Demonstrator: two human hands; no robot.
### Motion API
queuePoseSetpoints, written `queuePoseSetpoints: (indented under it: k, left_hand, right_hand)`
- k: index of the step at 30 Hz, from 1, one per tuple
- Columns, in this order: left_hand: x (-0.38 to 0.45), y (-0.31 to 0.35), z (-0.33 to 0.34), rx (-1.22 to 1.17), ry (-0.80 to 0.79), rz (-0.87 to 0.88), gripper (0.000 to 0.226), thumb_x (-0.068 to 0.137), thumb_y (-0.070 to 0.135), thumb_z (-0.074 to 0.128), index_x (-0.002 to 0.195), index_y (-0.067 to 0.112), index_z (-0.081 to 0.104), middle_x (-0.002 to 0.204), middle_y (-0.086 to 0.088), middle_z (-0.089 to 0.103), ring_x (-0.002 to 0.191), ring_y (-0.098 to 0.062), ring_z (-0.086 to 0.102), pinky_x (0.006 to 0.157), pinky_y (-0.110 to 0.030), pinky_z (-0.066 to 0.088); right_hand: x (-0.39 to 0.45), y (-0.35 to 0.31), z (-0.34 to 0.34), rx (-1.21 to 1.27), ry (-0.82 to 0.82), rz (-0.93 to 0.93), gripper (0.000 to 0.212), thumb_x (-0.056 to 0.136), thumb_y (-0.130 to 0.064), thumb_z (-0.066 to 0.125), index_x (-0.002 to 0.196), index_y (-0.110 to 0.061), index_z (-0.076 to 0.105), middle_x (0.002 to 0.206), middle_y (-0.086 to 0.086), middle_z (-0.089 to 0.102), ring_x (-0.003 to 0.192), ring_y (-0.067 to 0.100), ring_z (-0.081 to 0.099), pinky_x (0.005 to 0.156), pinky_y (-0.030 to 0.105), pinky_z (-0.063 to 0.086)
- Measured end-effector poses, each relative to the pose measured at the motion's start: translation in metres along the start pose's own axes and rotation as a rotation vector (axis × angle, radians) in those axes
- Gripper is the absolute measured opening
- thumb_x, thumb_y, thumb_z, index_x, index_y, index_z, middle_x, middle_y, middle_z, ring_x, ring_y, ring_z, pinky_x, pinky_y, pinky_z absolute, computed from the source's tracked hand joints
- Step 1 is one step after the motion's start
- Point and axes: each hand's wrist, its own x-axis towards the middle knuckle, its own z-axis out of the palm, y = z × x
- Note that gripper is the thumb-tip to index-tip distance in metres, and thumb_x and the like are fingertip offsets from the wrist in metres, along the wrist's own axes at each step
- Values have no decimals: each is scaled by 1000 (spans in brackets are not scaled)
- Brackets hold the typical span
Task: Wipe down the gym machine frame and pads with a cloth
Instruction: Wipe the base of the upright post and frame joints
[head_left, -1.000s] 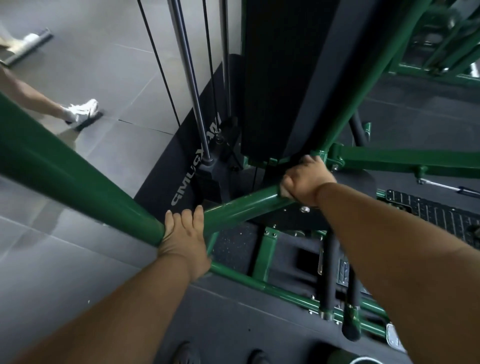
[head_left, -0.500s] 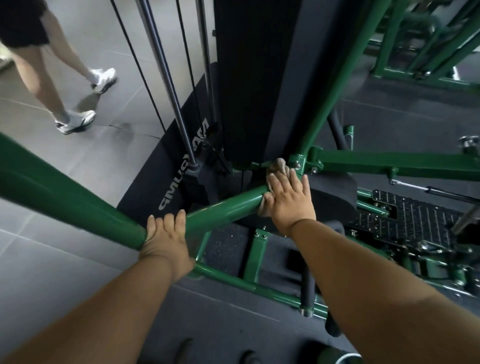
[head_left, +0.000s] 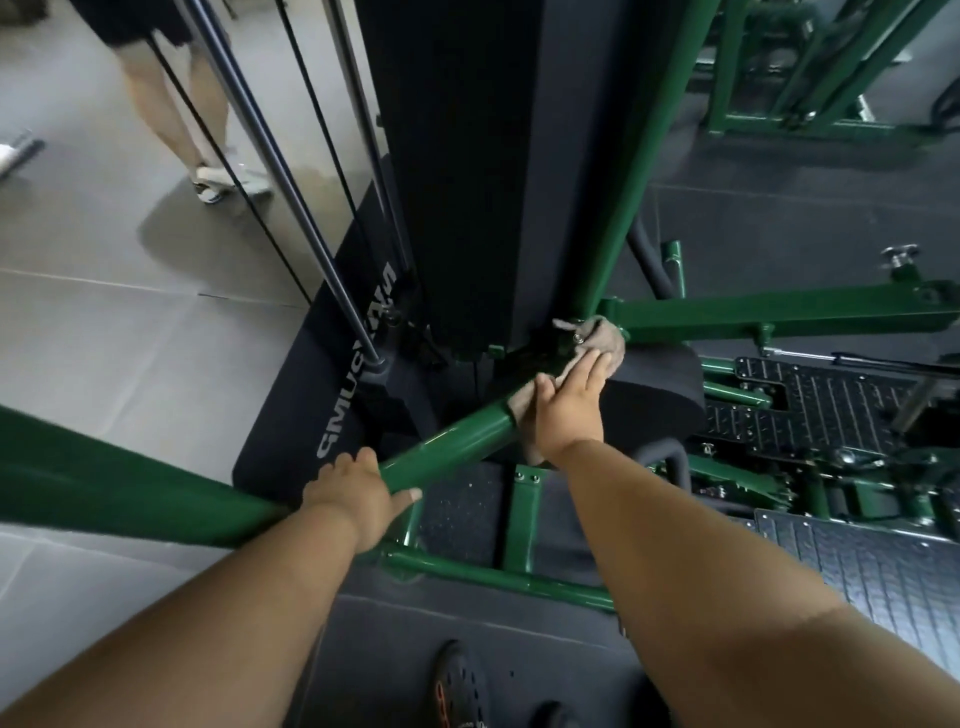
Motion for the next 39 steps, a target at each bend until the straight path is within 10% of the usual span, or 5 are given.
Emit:
queuePoseSetpoints:
  k: [8,29,33,39]
  left_hand:
    - [2,-3,3,-23,3,-1,89,89,82,52,148,17,36,142,-12,47,127,-32,50,106,-45,48]
    - [-3,-2,3,-75,46,-5,82,86,82,56,138,21,42,127,-6,51,115,-27,53,100,-43,50]
    - [-2,-3,4,-79,57,8,81,85,82,57,138,22,42,125,-5,52,113,-25,52,100,-42,51]
    - [-1,-4,5,-61,75,22,75,85,82,56,130,24,43,119,-2,51,106,-22,51,94,-39,52]
  right_hand:
    - [59,-28,-19,-46,-39,227,95,103,-44,60,167,-12,-2,174,10,11,143,39,45,115,44,38]
    - [64,-5,-61,-1108,-178,-742,49,87,-42,59,131,-19,61,129,8,54,120,36,48,103,49,37]
    - [77,-20,-60,-1108,-253,-771,52,97,-36,45,145,-18,50,142,5,53,134,32,40,116,47,27]
    - [54,-15,-42,-930,-351,-876,24,102,-36,48,108,-22,67,107,4,71,108,31,62,107,46,38]
